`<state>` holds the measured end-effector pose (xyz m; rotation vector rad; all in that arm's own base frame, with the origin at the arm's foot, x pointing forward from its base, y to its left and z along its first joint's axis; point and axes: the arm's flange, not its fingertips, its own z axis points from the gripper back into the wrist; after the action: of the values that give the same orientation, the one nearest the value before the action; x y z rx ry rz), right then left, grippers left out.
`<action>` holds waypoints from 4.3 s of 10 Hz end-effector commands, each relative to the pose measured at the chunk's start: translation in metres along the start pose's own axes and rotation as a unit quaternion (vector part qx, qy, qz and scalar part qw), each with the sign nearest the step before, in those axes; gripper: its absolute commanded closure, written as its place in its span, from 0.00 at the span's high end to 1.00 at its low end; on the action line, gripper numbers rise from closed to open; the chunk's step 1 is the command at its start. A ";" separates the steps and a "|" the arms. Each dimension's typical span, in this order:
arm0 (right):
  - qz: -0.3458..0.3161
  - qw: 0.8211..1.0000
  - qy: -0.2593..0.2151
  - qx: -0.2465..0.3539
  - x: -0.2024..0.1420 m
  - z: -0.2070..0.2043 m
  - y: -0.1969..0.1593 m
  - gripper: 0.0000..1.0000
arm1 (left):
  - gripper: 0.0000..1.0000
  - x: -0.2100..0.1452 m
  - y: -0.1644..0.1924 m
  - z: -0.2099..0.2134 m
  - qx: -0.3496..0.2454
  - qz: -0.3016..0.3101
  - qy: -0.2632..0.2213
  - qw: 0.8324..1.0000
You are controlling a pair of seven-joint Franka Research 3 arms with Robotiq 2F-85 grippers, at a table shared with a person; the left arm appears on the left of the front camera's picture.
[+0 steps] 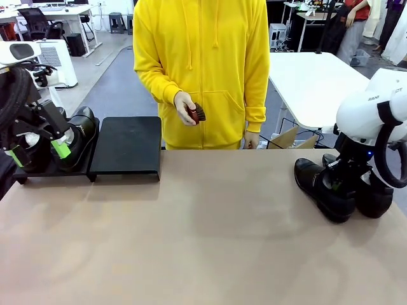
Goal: Organize the shoes by placing them on the stand.
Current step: Pick up one Shoe and place it in the middle of the table, then place the Shoe from the middle of the table onto the Shoes Stand.
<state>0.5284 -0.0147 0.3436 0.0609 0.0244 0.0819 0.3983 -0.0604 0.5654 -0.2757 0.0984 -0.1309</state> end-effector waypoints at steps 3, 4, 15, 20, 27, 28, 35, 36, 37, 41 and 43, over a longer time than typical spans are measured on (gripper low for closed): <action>-0.027 0.996 -0.083 0.012 -0.069 0.068 0.058 0.00 | 1.00 -0.004 0.003 -0.002 -0.001 -0.006 0.000 1.000; -0.019 0.994 -0.107 0.015 -0.090 0.080 0.079 0.00 | 1.00 -0.004 0.003 -0.002 -0.001 -0.006 0.000 1.000; -0.067 0.995 -0.047 -0.050 -0.142 0.142 0.216 0.00 | 1.00 -0.004 0.003 -0.002 -0.001 -0.006 0.000 1.000; -0.049 0.999 -0.005 0.014 -0.153 0.089 0.354 0.00 | 1.00 -0.004 0.003 -0.002 -0.001 -0.006 0.000 1.000; -0.054 0.998 0.003 -0.010 -0.117 -0.002 0.408 0.00 | 1.00 -0.004 0.003 -0.002 -0.001 -0.006 0.000 1.000; -0.043 0.999 0.018 -0.012 -0.113 -0.009 0.407 0.06 | 1.00 -0.004 0.003 -0.002 -0.001 -0.006 0.000 1.000; -0.035 0.998 0.047 -0.023 -0.126 -0.003 0.378 1.00 | 1.00 -0.004 0.003 -0.002 -0.001 -0.006 0.000 1.000; -0.062 0.997 0.036 -0.023 -0.114 -0.017 0.389 1.00 | 1.00 -0.004 0.003 -0.002 -0.001 -0.006 0.000 1.000; -0.062 0.997 0.036 -0.023 -0.114 -0.017 0.389 1.00 | 1.00 -0.004 0.003 -0.002 -0.001 -0.006 0.000 1.000; -0.062 0.997 0.036 -0.023 -0.114 -0.017 0.389 1.00 | 1.00 -0.004 0.003 -0.002 -0.001 -0.006 0.000 1.000; -0.062 0.997 0.036 -0.023 -0.114 -0.017 0.389 1.00 | 1.00 -0.004 0.003 -0.002 -0.001 -0.006 0.000 1.000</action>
<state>0.3815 0.3607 0.3523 0.0019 0.1108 -0.0269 0.3982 -0.0603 0.5652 -0.2749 0.0986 -0.1310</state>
